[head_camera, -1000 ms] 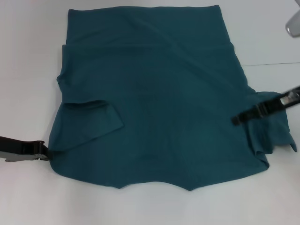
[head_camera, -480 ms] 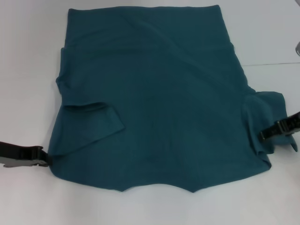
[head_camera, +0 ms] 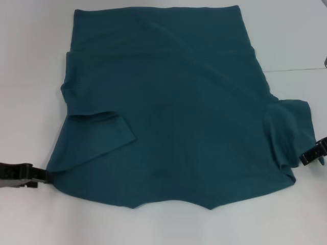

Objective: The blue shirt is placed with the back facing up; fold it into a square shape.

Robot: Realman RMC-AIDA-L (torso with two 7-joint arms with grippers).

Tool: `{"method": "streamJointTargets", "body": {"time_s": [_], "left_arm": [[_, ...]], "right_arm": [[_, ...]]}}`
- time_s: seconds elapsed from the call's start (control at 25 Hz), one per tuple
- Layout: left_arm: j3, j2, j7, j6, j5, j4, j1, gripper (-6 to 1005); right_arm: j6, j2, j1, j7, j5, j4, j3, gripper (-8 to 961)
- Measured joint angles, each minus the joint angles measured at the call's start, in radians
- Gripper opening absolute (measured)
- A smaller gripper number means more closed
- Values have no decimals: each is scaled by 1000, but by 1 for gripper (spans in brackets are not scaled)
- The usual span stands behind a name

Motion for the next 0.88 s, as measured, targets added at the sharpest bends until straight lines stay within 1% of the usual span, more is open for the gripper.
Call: {"method": "streamJointTargets", "body": {"time_s": [0.08, 0.2, 0.32, 0.4, 0.48, 0.64, 0.72, 0.8, 0.88], "left_arm": [[-1, -2, 18, 24, -19, 35, 16, 359], [-18, 1, 84, 93, -91, 81, 48, 456], [-65, 7, 188, 176, -166, 90, 67, 598], [-99, 8, 260, 226, -204, 90, 77, 693], [-119, 5, 302, 249, -229, 87, 84, 755], [-126, -1, 354, 274, -261, 79, 97, 880], [-126, -4, 394, 299, -280, 71, 99, 886], [-125, -5, 424, 319, -293, 64, 100, 891], [-124, -10, 455, 335, -301, 58, 101, 897]], "right_arm": [[3, -2, -7, -1, -1, -1, -9, 877], [19, -5, -20, -2, -3, -2, -22, 877], [43, -8, -32, -3, -4, -3, -39, 877], [58, -10, -39, -6, -4, -3, -55, 847], [72, -12, -45, -17, -5, 0, -76, 817], [100, -15, -59, -33, -6, 4, -108, 757], [112, -17, -64, -33, -6, 4, -111, 727], [123, -18, -70, -33, -7, 3, -117, 720], [149, -18, -83, -28, -8, 6, -150, 713]]}}
